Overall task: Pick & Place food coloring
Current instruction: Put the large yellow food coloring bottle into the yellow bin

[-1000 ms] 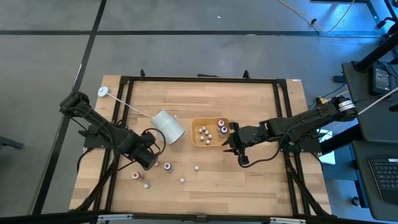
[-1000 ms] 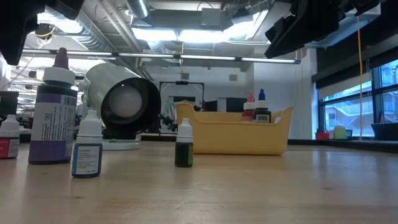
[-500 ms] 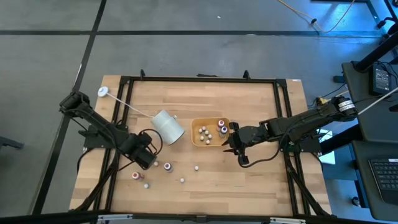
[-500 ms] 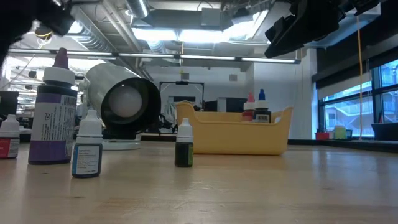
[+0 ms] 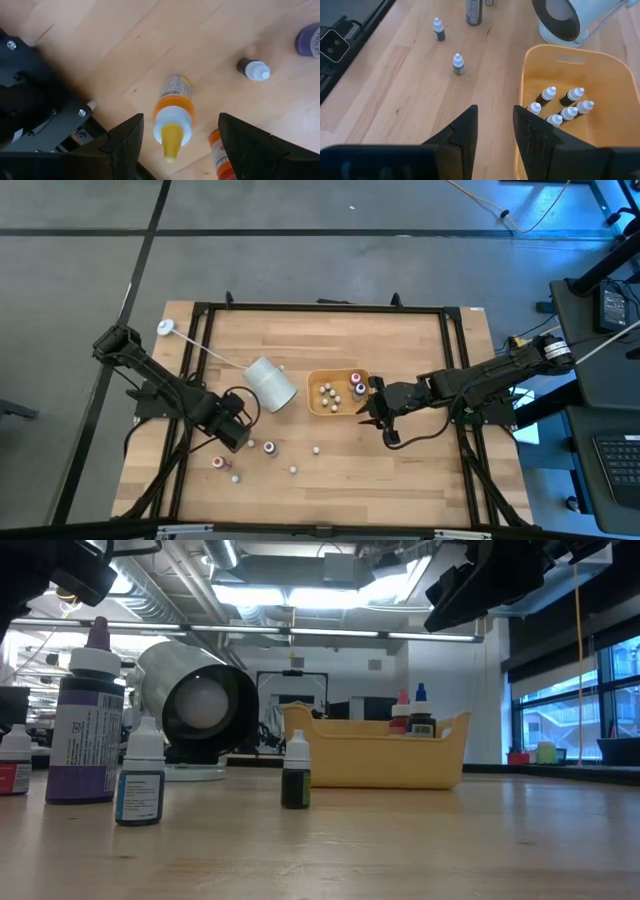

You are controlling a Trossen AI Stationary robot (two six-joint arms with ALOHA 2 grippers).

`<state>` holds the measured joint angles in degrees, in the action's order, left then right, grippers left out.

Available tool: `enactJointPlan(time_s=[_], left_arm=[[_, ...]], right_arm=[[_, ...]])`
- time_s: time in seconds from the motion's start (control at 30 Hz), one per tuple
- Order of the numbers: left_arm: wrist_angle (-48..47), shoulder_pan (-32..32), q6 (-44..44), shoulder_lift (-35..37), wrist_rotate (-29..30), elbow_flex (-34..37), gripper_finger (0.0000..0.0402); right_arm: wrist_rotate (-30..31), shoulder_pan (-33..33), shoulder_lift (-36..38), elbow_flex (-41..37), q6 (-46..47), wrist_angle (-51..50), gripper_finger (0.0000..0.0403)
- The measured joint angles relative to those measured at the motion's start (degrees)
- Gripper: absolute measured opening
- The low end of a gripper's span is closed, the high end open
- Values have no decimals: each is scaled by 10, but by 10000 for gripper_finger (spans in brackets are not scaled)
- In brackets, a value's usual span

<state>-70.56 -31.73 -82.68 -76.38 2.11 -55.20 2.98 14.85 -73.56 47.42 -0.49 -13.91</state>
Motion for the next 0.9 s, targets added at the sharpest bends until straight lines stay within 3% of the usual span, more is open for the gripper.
enactJointPlan(time_s=[0.27, 0.53, 0.9], left_arm=[[13, 0, -27, 0, -14, 34, 251], [48, 0, 1, 0, -13, 48, 244], [48, 0, 8, 1, -33, 48, 150]], right_arm=[[0, 0, 0, 0, 0, 0, 126], [0, 0, 0, 0, 0, -1, 126], [0, 0, 0, 0, -3, -1, 126]])
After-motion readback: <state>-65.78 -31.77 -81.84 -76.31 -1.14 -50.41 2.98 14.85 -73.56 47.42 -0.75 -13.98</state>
